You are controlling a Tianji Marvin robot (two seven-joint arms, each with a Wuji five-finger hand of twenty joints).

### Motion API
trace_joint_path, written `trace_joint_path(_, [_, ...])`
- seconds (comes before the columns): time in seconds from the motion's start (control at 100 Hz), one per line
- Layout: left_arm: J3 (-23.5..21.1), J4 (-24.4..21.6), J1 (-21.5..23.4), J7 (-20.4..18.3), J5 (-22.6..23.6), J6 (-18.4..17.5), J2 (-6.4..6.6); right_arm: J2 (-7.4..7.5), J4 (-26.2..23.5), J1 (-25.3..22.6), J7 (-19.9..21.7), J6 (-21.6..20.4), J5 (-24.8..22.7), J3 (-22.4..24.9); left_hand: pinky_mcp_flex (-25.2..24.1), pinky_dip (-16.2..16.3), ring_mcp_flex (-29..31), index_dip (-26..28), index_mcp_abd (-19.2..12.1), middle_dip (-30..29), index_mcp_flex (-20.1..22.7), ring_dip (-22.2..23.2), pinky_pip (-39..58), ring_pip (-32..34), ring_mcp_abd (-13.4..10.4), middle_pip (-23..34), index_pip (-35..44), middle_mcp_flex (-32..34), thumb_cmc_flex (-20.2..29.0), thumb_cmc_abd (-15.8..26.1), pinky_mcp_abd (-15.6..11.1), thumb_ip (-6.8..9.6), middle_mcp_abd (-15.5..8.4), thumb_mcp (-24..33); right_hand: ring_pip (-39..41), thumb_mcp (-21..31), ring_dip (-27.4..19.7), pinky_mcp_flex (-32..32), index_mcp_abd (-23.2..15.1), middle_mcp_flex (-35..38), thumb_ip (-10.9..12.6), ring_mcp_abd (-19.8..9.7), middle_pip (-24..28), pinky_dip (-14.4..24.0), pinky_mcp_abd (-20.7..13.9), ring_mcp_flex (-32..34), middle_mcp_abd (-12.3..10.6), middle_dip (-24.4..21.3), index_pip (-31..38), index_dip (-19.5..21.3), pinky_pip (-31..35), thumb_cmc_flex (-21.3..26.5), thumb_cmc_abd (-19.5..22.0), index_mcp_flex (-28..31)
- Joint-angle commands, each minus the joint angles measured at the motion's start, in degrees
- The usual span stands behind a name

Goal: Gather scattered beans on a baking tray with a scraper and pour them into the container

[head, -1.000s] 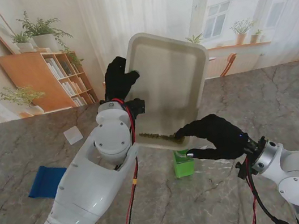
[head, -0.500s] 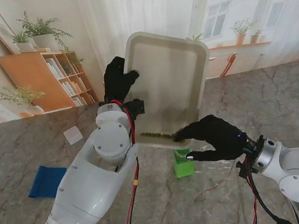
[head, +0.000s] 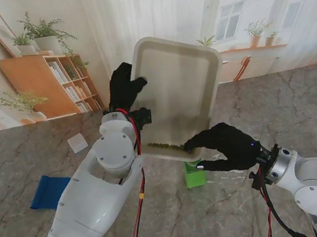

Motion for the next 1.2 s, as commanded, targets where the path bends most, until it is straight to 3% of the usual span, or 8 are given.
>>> trace_joint_path(0.0, [0.0,-0.3,-0.2,0.0,-0.4,-0.4,-0.17,0.06,0.1,0.1,0.9,0.2,0.2,-0.2,4.7,7.2,3.4,0.8,-2.2,1.7,-0.2,0.7,9.0,3.4,-5.8,6.8,1.0,3.3,4.9,2.5,-12.0,1.52,-11.7,6.2,0.1,0.2,0.6,0.0,-0.7,-0.8,1.6,-0.6,-0.2,0.7,0.3,0.0,-1.0,-0.4,-0.2,-1.1,0.6,0.4,1.3,-0.3])
trace_joint_path(0.71, [1.0,2.0,-2.2,-1.5,-1.5,-1.4,-0.44,0.05,1.0,0.7,1.5,1.7,1.5,-0.9,5.6,6.9,4.2,0.8,-2.8,1.0,0.5,0.0,9.2,3.5,-5.6,6.0,1.3,4.6,4.1,2.2,-11.8,3.0,-11.8,6.8,0.1,0.1,0.6,-0.1,-0.7,-0.7,1.6,-0.6,-0.2,0.5,0.3,0.0,-1.0,-0.4,-0.2,-1.1,0.6,0.4,1.3,-0.3])
trace_joint_path(1.19, [1.5,2.0,-3.0,-3.6,-0.5,-1.3,0.09,-0.1,1.7,0.7,0.8,2.4,1.8,-0.9,5.4,6.9,4.2,0.8,-2.9,1.1,0.5,-0.1,9.0,3.4,-5.5,5.8,1.4,4.6,4.0,2.1,-11.9,3.41,-11.8,6.7,0.1,0.1,0.6,0.0,-0.7,-0.7,1.6,-0.6,-0.2,0.5,0.4,-0.1,-1.0,-0.4,-0.3,-1.1,0.6,0.4,1.3,-0.3])
